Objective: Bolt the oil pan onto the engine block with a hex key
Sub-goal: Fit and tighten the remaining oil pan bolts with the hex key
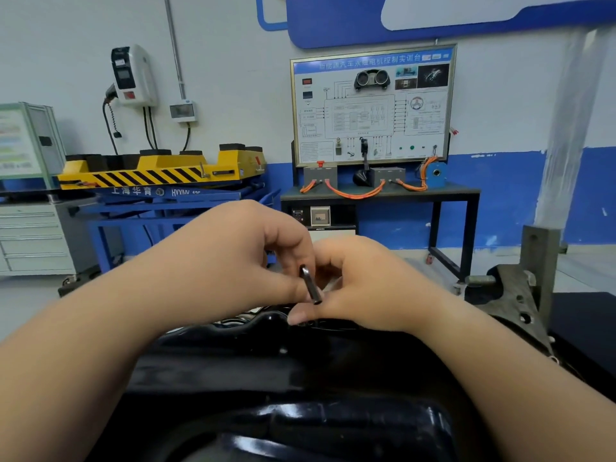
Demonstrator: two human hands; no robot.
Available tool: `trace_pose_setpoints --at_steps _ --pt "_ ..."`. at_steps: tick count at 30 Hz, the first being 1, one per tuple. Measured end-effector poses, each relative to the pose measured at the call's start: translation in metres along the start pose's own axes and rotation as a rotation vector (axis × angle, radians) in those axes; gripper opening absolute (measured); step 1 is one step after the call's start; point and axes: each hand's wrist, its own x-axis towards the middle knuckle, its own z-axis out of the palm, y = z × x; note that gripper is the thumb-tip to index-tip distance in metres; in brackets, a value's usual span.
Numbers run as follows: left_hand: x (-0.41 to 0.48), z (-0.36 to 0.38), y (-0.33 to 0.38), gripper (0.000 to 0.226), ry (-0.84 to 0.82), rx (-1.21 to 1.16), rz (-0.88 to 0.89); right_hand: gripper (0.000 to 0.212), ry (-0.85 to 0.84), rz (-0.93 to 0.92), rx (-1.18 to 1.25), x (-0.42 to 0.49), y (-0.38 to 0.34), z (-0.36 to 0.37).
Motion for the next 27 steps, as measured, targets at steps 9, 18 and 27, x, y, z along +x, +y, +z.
trace_pose_setpoints --at_steps 9,18,27 --pt "0.0 -0.002 -0.002 0.011 -0.014 -0.017 -0.051 0.011 -0.071 0.005 -0.054 -0.006 0.001 -0.007" --pt "0.003 -0.003 -0.018 0.039 -0.204 -0.207 -0.134 0.009 -0.033 0.017 -0.003 -0.004 0.0 -0.005" --pt "0.005 0.006 -0.007 0.021 -0.048 -0.112 -0.054 0.019 -0.008 0.035 0.035 -0.003 0.002 -0.002"
